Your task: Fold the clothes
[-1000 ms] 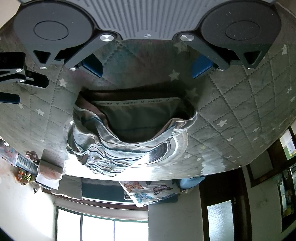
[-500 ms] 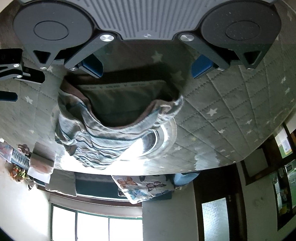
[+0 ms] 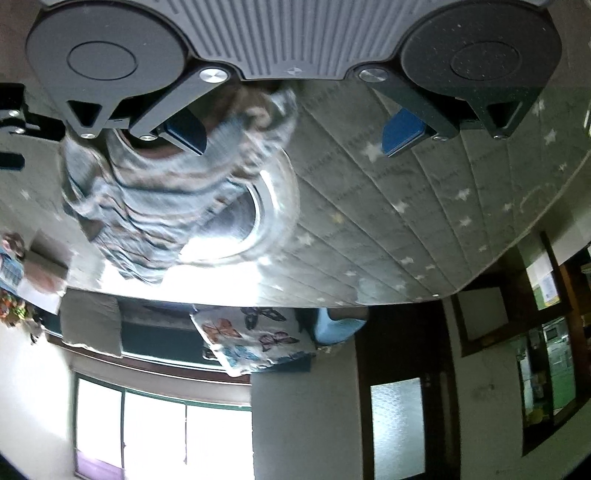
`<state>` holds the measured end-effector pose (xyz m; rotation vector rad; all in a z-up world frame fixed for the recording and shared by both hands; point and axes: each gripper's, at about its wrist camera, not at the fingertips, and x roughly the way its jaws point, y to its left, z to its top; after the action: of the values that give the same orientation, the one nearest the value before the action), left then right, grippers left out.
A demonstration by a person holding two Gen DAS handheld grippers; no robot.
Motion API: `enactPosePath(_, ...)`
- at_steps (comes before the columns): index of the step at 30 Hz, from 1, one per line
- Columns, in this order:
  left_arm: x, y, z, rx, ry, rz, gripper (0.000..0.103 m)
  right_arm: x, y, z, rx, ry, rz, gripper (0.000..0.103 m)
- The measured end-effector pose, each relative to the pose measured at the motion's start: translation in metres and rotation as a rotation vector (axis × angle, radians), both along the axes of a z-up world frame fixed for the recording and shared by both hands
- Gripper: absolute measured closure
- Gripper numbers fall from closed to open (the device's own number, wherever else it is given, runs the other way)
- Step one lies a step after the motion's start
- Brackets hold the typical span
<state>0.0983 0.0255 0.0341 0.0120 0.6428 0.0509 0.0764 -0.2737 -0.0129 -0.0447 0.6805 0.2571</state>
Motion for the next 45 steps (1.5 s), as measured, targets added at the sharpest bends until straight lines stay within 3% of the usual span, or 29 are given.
enactPosePath(6,0.031,0.008,-0.009,-0.015,0.047,-0.011,0.010,0.018,0.016,-0.006,-0.013,0.039,0.050,0.030)
enactPosePath(9,0.039,0.006,-0.019,-0.018,0.091,-0.042,0.019,0.021,0.022,-0.013,-0.037,0.064,0.064,0.045)
enactPosePath(14,0.041,0.008,-0.030,-0.065,0.127,-0.085,0.038,0.018,0.010,-0.015,-0.011,0.078,0.041,0.084)
enactPosePath(17,0.038,0.007,-0.031,-0.091,0.136,-0.112,0.052,0.012,0.000,-0.010,0.002,0.059,0.023,0.097)
enactPosePath(23,0.023,0.001,-0.031,-0.104,0.147,-0.168,0.075,-0.013,-0.024,0.009,0.046,0.007,-0.011,0.099)
enactPosePath(26,0.010,-0.005,-0.032,-0.095,0.153,-0.214,0.078,-0.030,-0.036,0.013,0.057,0.006,-0.018,0.099)
enactPosePath(32,-0.022,-0.010,-0.029,-0.098,0.160,-0.303,0.078,-0.067,-0.055,0.013,0.030,0.053,-0.020,0.099)
enactPosePath(37,-0.027,-0.006,-0.016,-0.099,0.130,-0.295,0.076,-0.083,-0.056,0.014,-0.050,0.094,0.011,0.095)
enactPosePath(42,-0.007,-0.004,-0.008,-0.108,0.099,-0.250,0.075,-0.069,-0.050,0.033,-0.061,0.026,0.040,0.089)
enactPosePath(44,0.005,-0.004,-0.009,-0.120,0.104,-0.226,0.075,-0.052,-0.043,0.035,-0.055,0.007,0.053,0.078)
enactPosePath(45,0.011,-0.005,-0.010,-0.124,0.110,-0.221,0.075,-0.042,-0.039,0.035,-0.055,-0.001,0.061,0.078)
